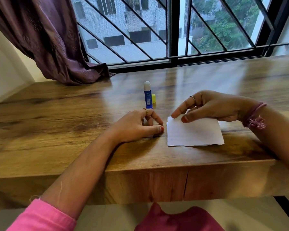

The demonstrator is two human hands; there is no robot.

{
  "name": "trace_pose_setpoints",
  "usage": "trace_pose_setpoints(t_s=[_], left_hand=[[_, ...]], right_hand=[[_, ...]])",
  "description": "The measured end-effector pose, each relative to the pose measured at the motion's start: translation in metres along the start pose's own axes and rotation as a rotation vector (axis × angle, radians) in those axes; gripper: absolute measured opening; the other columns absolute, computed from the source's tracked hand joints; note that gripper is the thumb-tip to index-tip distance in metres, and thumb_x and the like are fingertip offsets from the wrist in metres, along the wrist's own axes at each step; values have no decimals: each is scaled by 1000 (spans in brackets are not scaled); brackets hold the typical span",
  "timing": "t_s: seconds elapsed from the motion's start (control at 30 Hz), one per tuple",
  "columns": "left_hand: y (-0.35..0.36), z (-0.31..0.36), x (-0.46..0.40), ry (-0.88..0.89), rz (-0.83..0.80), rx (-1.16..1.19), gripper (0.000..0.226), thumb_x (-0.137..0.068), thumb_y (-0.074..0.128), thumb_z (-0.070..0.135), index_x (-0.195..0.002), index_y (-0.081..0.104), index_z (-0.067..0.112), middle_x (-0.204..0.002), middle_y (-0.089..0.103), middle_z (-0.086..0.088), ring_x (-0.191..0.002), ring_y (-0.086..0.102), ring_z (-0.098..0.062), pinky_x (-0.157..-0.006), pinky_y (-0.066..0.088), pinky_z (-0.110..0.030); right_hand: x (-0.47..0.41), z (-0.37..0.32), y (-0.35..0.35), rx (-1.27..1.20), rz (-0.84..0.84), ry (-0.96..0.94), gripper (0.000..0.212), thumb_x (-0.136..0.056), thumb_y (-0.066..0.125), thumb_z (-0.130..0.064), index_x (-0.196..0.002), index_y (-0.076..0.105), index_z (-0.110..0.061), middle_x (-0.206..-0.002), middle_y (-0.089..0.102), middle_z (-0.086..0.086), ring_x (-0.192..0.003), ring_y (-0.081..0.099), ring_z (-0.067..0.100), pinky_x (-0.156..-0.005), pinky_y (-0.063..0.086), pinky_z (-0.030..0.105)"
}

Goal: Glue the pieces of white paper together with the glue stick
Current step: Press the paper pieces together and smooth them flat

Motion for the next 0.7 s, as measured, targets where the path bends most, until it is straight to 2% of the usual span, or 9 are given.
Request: trace_pose_setpoints(t_s=[0.3, 0.53, 0.7], left_hand=[[1, -1, -1, -7, -17, 6, 16, -83, 70, 36, -96, 65, 28, -64, 60, 18, -48, 45, 3, -47, 34, -7], [1, -3, -2, -6, -9, 21, 16, -82, 71, 36, -95, 66, 28, -65, 61, 15, -49, 46, 2, -47, 34, -7], [1, -3, -1, -15, -11, 27, 16, -82, 71, 36, -95, 66, 28, -66, 62, 14, -50, 47, 2, -48, 34, -7]], right_hand=[[0, -1, 1, 12, -2, 3, 28, -84, 64, -6, -111, 69, -12, -95, 76, 7, -82, 72, 21, -61, 57, 26], [0, 0, 1, 11, 3, 1, 30, -79, 68, -12, -108, 71, -14, -94, 76, 8, -80, 72, 21, -59, 56, 24], [-1, 0, 1, 25, -2, 2, 30, -79, 68, -12, -109, 70, -14, -94, 75, 9, -82, 72, 22, -63, 58, 28]])
Point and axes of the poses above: each hand's wrist, its own x-axis away from the middle knuckle, its own y-axis out of the palm, z = x × y, the point moved 7 cm from there along -x, towards the middle knuckle
